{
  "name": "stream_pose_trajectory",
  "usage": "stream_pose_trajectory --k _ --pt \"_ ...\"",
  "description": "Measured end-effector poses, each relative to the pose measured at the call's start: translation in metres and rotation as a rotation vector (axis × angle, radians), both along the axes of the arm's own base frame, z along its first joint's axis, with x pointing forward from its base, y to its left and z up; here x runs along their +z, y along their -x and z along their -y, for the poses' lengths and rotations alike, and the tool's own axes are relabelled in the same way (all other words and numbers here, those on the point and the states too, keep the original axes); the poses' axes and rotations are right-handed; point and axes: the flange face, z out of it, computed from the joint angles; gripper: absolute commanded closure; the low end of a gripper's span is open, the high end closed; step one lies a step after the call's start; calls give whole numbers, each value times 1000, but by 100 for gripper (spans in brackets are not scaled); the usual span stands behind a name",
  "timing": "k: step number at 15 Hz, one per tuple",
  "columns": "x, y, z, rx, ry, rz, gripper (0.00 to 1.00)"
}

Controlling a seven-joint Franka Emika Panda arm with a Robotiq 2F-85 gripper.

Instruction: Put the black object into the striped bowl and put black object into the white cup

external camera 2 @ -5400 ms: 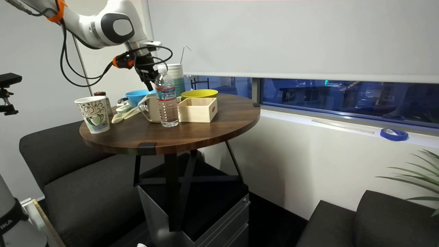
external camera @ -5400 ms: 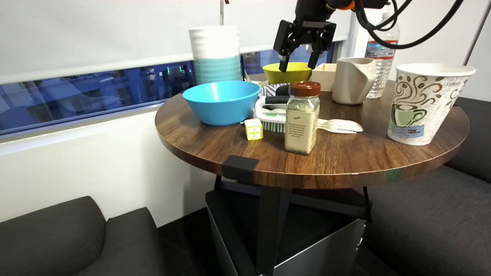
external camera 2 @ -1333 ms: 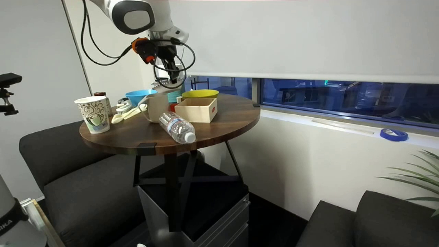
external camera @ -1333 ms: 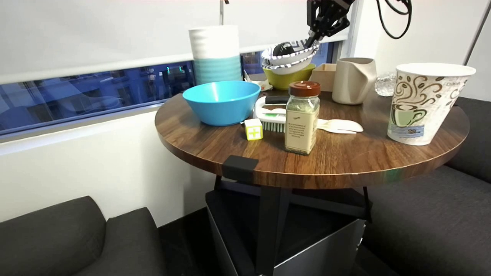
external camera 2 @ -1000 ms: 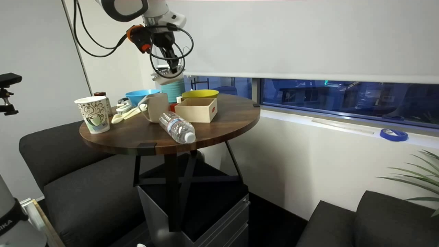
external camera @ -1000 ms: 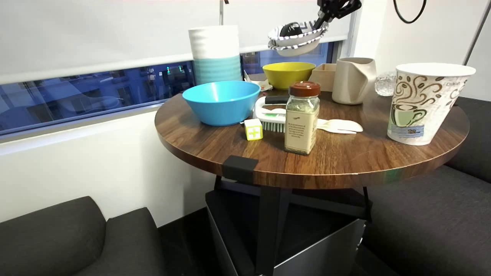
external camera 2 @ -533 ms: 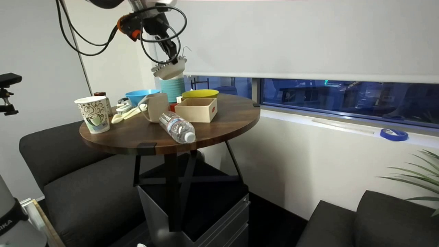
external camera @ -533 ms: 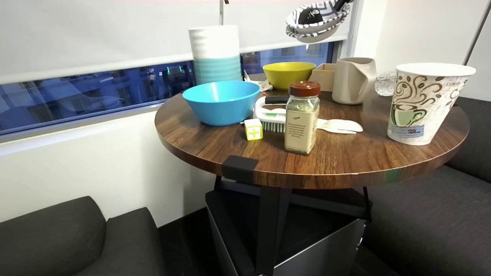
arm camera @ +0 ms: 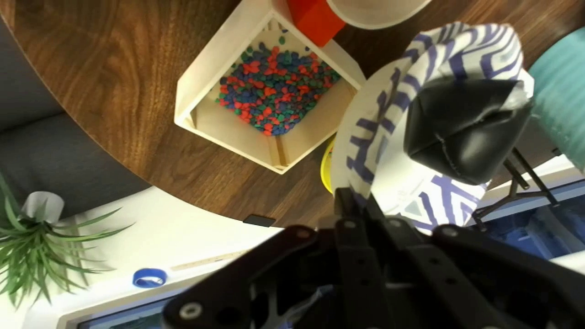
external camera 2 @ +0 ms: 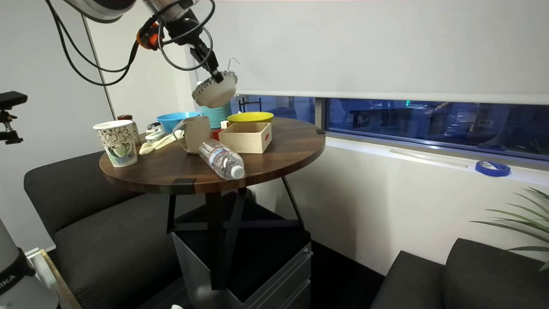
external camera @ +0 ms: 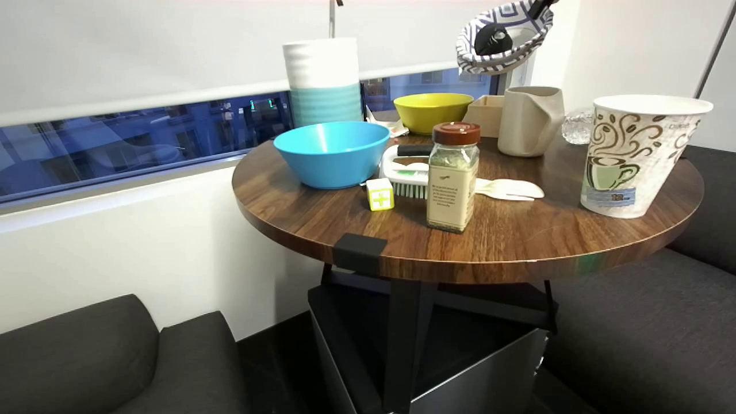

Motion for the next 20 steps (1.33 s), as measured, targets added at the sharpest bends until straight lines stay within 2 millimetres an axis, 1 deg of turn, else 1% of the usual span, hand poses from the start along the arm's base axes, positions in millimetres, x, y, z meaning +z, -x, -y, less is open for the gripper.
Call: stream_pose_trajectory --k 9,15,20 --pt "9 30 -5 -32 173 10 99" --pt "10 40 -16 -16 285 5 99" --pt "6 45 -29 4 361 -5 99"
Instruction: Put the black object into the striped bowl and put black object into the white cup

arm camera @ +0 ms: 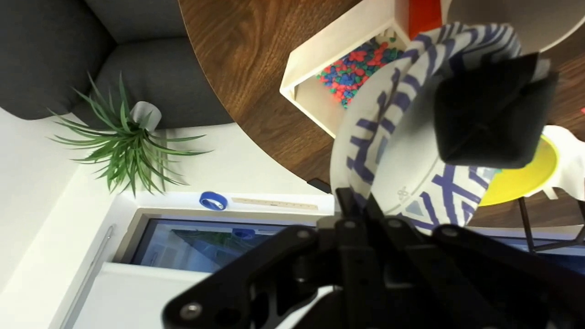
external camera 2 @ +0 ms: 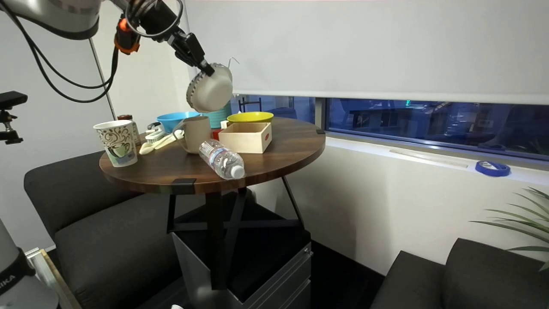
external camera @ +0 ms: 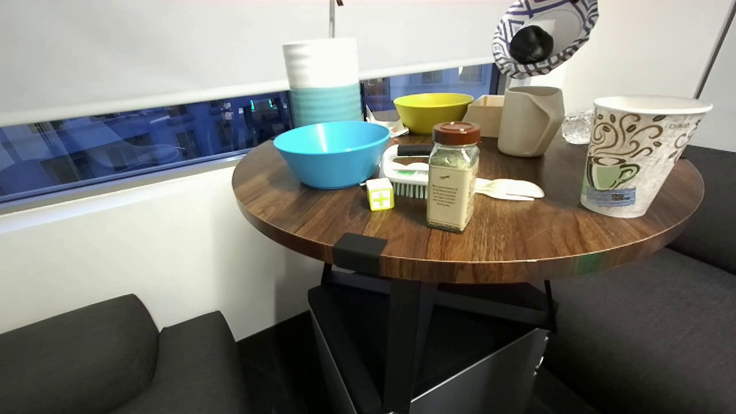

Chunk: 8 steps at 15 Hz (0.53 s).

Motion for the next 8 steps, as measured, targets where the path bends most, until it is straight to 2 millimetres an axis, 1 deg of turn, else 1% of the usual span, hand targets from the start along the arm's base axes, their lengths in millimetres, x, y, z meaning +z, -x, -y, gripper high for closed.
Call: stream_pose_trajectory --k 4,8 --pt "-7 2 -6 8 36 -12 99" --pt "-8 2 -2 -7 49 -14 99"
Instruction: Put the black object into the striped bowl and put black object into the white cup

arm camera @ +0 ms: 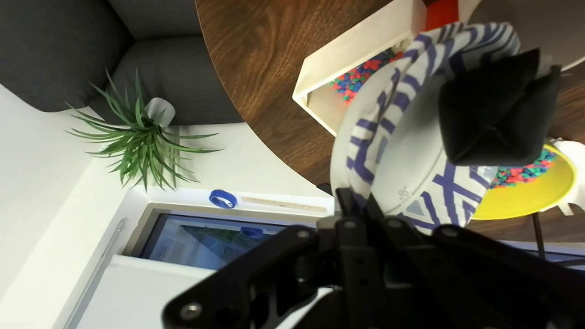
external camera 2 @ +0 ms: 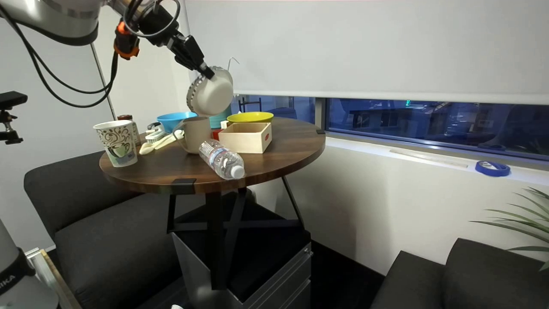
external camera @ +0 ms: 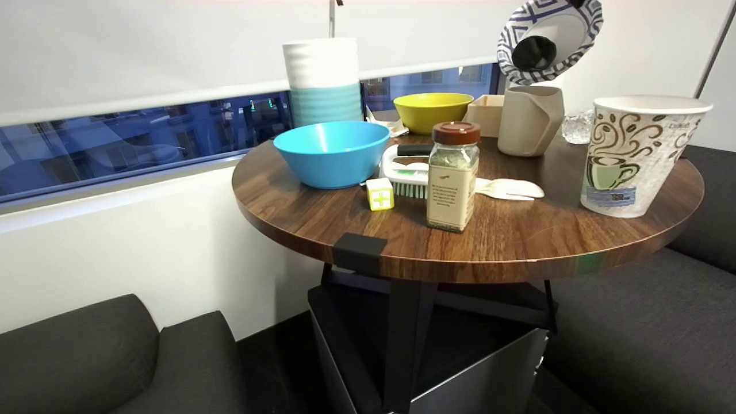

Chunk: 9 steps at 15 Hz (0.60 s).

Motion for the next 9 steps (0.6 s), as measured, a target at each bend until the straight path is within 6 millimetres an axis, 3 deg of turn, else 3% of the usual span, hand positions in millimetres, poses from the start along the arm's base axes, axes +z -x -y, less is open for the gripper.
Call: stream_pose_trajectory --k 4,9 --pt "1 -1 1 -8 66 8 99" --pt "-3 -3 -13 13 120 2 99"
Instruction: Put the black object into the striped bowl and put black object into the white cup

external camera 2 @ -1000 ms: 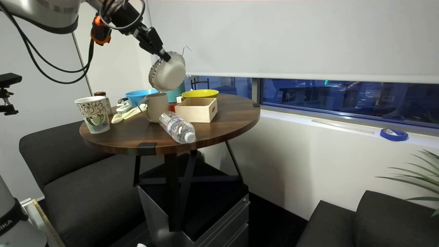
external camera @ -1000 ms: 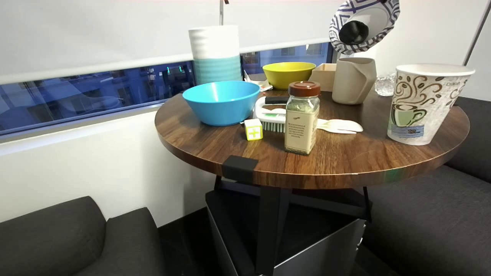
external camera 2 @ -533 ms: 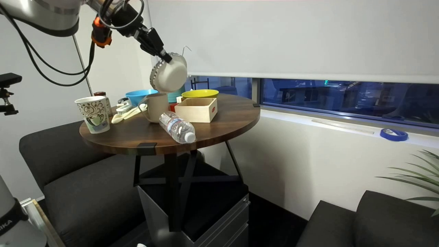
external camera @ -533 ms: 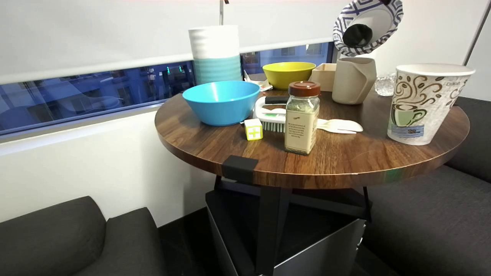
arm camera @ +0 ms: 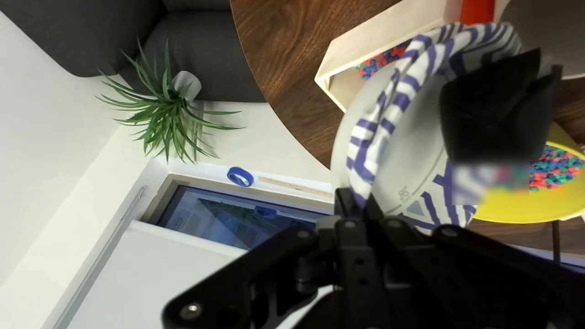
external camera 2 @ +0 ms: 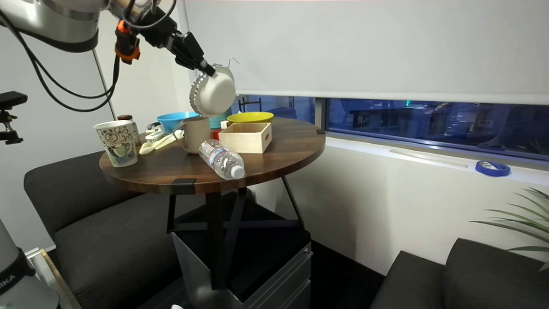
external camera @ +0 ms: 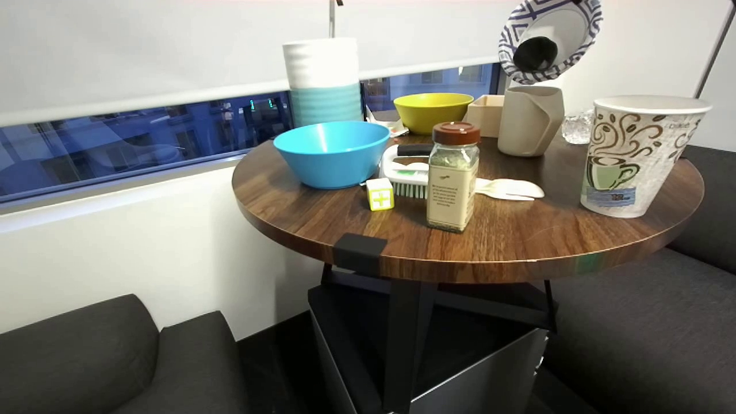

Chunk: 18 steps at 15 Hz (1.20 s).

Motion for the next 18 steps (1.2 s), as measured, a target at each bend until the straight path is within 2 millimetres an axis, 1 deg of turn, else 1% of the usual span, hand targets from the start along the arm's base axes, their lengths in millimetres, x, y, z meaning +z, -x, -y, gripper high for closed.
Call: stream_pose_trajectory --k 4,11,18 --pt "-4 0 -3 15 47 -15 99" --pt "-3 2 -5 46 135 -20 99" --pt "-2 2 -4 63 163 -19 99"
